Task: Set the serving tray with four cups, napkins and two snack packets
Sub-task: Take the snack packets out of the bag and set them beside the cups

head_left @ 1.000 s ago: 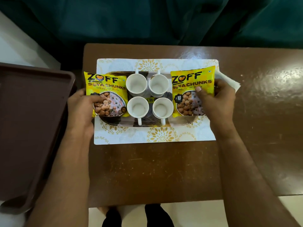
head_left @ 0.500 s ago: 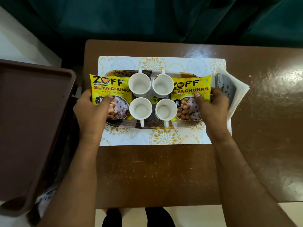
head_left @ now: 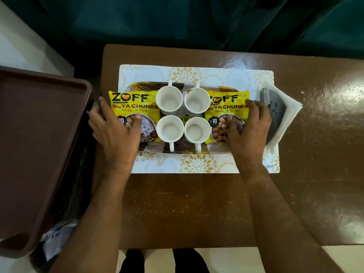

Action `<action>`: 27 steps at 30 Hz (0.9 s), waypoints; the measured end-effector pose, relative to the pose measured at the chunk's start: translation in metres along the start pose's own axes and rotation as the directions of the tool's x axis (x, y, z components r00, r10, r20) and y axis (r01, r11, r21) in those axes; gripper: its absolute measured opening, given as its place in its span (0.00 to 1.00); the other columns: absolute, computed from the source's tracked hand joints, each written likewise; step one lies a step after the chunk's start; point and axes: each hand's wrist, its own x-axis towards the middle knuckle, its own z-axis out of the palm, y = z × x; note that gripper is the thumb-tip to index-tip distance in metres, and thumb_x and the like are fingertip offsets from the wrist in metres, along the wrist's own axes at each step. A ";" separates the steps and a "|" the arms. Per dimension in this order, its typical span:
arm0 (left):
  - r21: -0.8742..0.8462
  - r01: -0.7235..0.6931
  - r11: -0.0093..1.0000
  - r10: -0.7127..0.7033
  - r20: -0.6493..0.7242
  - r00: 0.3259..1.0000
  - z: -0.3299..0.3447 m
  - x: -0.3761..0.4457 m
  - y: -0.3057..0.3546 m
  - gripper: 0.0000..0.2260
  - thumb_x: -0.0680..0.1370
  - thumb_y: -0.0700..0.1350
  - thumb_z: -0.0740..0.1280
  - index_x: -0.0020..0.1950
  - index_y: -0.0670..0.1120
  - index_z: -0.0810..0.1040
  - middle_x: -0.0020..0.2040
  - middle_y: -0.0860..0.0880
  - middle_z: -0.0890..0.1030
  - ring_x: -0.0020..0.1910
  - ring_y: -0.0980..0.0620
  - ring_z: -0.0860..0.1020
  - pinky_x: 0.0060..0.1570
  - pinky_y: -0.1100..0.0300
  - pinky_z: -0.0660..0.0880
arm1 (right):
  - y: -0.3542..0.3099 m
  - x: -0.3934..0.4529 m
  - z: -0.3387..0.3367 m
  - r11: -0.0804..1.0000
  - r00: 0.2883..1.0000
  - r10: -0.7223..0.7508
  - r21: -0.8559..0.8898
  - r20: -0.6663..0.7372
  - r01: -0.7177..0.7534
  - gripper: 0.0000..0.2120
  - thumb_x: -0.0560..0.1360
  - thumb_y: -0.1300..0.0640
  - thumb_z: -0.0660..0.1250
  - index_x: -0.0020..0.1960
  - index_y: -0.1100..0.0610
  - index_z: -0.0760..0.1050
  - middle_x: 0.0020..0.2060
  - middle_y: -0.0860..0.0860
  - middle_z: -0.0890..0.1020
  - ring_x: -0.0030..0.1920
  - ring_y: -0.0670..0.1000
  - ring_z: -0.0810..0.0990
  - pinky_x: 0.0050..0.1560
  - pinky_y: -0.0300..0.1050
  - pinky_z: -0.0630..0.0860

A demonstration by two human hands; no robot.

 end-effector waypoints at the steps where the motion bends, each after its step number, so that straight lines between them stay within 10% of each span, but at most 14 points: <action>1: 0.057 -0.064 0.996 0.065 -0.022 0.998 0.000 -0.002 0.000 0.41 0.78 0.57 0.70 0.83 0.42 0.56 0.77 0.40 0.64 0.76 0.39 0.64 0.72 0.39 0.65 | -0.001 -0.002 0.001 0.999 1.000 -0.024 -0.031 -0.003 0.023 0.24 0.80 0.52 0.67 0.73 0.60 0.69 0.72 0.61 0.70 0.74 0.61 0.67 0.73 0.56 0.67; 6: 0.182 -0.291 0.939 0.279 0.089 0.956 0.009 -0.008 -0.003 0.36 0.82 0.58 0.63 0.84 0.44 0.54 0.84 0.40 0.55 0.84 0.39 0.54 0.80 0.39 0.57 | -0.003 -0.012 0.009 0.970 0.985 -0.130 -0.190 0.111 0.149 0.27 0.84 0.43 0.57 0.78 0.56 0.64 0.81 0.59 0.60 0.81 0.60 0.58 0.79 0.63 0.59; 17: 0.242 -0.320 0.916 0.294 0.138 0.946 0.016 -0.010 -0.006 0.38 0.83 0.58 0.63 0.85 0.45 0.49 0.86 0.41 0.48 0.85 0.40 0.48 0.82 0.38 0.52 | -0.002 -0.021 0.024 0.960 0.984 -0.086 -0.249 0.158 0.124 0.27 0.86 0.43 0.50 0.81 0.54 0.57 0.83 0.58 0.54 0.83 0.59 0.50 0.81 0.67 0.51; 24: -0.043 -0.382 0.923 0.370 -0.163 0.915 0.004 -0.034 0.011 0.24 0.80 0.53 0.66 0.72 0.43 0.73 0.74 0.43 0.72 0.74 0.43 0.69 0.73 0.43 0.67 | -0.018 -0.033 0.013 0.965 0.945 -0.246 0.036 -0.216 0.260 0.17 0.83 0.52 0.65 0.64 0.63 0.78 0.62 0.60 0.79 0.64 0.59 0.74 0.64 0.54 0.72; 27: -0.140 -0.439 0.888 0.424 -0.120 0.897 0.006 -0.051 0.024 0.23 0.80 0.54 0.67 0.68 0.41 0.76 0.69 0.43 0.75 0.70 0.44 0.72 0.71 0.48 0.69 | -0.028 -0.046 0.013 0.942 0.943 -0.293 0.119 -0.155 0.312 0.23 0.79 0.48 0.70 0.64 0.65 0.77 0.60 0.60 0.78 0.60 0.58 0.75 0.62 0.50 0.73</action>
